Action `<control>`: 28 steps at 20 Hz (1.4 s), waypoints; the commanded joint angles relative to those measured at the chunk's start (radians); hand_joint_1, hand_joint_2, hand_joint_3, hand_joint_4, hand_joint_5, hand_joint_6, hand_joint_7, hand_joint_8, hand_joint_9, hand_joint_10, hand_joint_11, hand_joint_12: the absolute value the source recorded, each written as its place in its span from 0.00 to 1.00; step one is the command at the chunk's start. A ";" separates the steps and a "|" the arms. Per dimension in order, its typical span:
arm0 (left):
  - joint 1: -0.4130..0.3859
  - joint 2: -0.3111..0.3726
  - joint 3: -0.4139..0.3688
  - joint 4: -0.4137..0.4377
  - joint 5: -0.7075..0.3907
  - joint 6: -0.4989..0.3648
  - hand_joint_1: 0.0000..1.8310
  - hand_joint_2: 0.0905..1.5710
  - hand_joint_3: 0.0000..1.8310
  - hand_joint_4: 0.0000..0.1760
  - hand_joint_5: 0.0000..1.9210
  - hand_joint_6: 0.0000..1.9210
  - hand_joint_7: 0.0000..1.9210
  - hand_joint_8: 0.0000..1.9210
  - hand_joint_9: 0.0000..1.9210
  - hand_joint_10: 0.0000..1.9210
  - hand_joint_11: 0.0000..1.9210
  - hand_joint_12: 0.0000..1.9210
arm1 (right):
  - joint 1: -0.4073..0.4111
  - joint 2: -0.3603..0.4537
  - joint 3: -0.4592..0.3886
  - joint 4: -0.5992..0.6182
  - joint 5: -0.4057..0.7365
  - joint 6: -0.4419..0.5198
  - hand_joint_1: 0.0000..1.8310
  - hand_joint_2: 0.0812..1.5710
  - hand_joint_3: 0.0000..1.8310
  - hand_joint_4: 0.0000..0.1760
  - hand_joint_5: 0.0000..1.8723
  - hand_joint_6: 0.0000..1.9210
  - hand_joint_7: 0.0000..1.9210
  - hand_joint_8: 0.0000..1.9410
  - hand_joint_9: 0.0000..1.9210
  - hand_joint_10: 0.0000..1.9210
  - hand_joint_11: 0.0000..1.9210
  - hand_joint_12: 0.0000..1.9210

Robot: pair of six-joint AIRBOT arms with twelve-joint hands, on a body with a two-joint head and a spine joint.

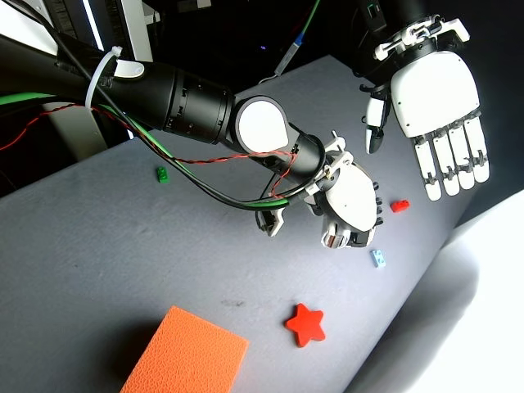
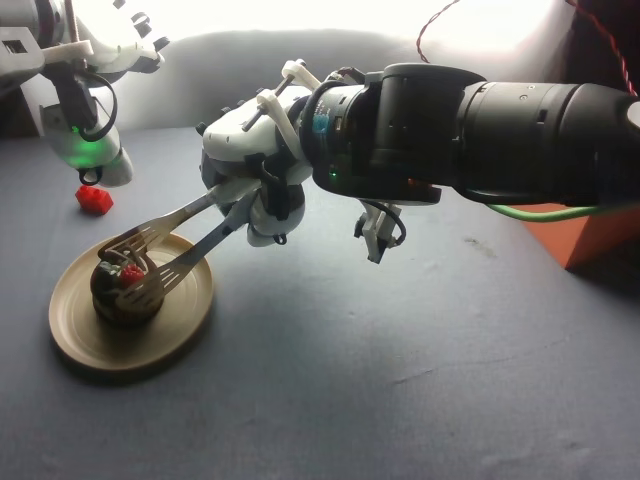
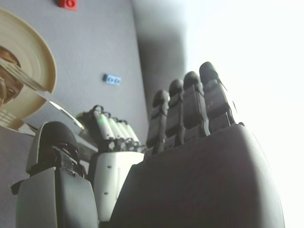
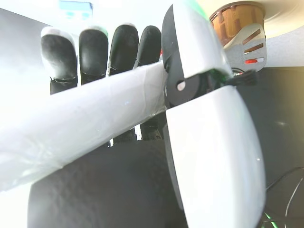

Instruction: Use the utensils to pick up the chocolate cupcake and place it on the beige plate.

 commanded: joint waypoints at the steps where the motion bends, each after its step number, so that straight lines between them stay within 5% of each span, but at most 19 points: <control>1: -0.015 0.007 0.002 0.061 -0.037 0.009 0.28 0.64 0.00 0.00 0.05 0.00 0.05 0.00 0.04 0.00 0.00 0.09 | 0.005 0.005 0.003 -0.017 0.076 -0.003 0.73 0.75 0.00 0.00 0.42 0.57 0.41 0.67 0.42 0.81 0.36 0.88; 12: -0.015 0.007 0.001 0.062 -0.037 0.009 0.28 0.64 0.00 0.00 0.05 0.00 0.04 0.00 0.04 0.00 0.00 0.10 | 0.003 0.008 0.004 -0.017 0.078 -0.006 0.72 0.77 0.00 0.00 0.38 0.64 0.39 0.69 0.40 0.81 0.32 0.89; 14: -0.015 0.007 0.001 0.061 -0.037 0.009 0.27 0.64 0.00 0.00 0.05 0.00 0.04 0.00 0.04 0.00 0.00 0.11 | 0.002 0.010 0.005 -0.017 0.080 -0.011 0.64 0.77 0.00 0.00 0.40 0.66 0.42 0.70 0.35 0.69 0.30 0.89; 20: -0.015 0.007 0.001 0.061 -0.037 0.009 0.25 0.65 0.00 0.00 0.04 0.00 0.04 0.00 0.04 0.00 0.00 0.07 | 0.001 0.011 0.005 -0.017 0.081 -0.012 0.64 0.77 0.00 0.00 0.39 0.67 0.43 0.69 0.34 0.65 0.31 0.88; 28: -0.015 0.007 0.001 0.060 -0.040 0.009 0.28 0.65 0.00 0.00 0.05 0.00 0.05 0.00 0.05 0.00 0.00 0.10 | -0.002 0.015 0.005 -0.017 0.080 -0.016 0.63 0.78 0.00 0.00 0.38 0.68 0.40 0.74 0.32 0.72 0.32 0.93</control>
